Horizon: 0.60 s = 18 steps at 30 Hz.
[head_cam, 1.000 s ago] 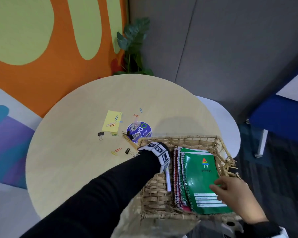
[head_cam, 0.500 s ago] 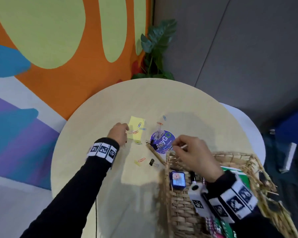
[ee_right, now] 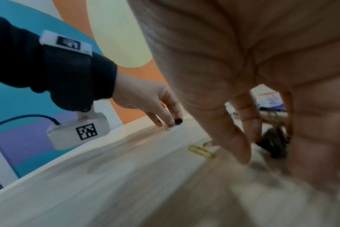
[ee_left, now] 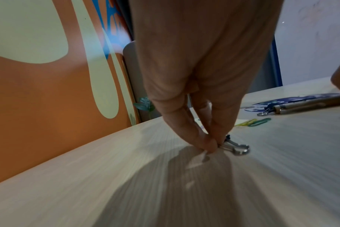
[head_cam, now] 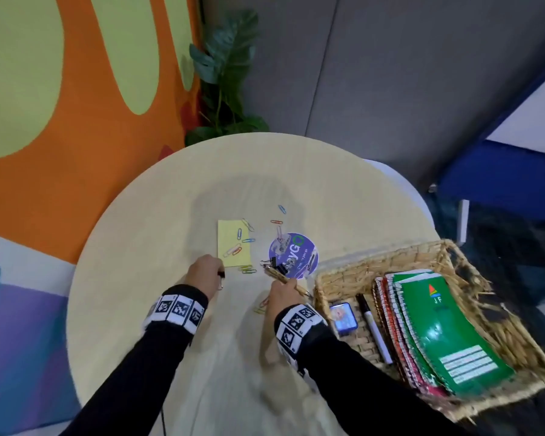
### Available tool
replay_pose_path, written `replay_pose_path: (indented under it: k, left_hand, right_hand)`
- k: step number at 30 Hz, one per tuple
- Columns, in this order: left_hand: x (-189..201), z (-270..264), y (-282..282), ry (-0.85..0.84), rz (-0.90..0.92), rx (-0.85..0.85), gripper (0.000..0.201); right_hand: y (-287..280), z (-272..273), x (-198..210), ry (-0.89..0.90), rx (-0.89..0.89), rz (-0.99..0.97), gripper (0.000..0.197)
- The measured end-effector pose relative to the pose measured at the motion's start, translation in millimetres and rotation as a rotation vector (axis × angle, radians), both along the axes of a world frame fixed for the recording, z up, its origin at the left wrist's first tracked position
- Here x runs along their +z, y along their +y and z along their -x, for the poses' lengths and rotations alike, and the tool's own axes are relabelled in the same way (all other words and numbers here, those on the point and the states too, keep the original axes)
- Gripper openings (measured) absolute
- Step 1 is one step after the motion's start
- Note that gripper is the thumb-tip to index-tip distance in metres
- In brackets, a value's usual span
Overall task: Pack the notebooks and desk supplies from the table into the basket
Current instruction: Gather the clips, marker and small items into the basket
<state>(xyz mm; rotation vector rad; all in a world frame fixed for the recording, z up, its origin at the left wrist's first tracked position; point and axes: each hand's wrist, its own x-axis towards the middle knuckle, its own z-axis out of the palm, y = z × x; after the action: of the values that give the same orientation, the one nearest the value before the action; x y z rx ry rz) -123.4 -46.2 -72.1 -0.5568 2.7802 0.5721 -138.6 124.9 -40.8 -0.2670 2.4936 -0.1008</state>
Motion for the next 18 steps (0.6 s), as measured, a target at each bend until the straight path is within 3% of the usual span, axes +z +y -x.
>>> replay_pose_path:
  k: [5,9,14,18]
  left_hand:
    - [-5.1,-5.6,4.1,0.015,0.023,-0.017,0.018]
    - [-1.3,-10.4,4.5,0.009,0.020,-0.056,0.014]
    - [21.1,-21.2,7.8,0.130,-0.078,0.037,0.018]
    - [66.3,-33.2,35.9,0.341,-0.241,0.120,0.014]
  right_hand:
    - [1.1,-7.1,4.2,0.088,0.007,-0.070,0.035]
    - [16.0,-4.7,54.1,0.074,0.112,0.049,0.029]
    - [91.1,3.5,132.7,0.195,0.134,0.290,0.011]
    - [154.1,6.1,116.9,0.038,0.199,0.148,0.016]
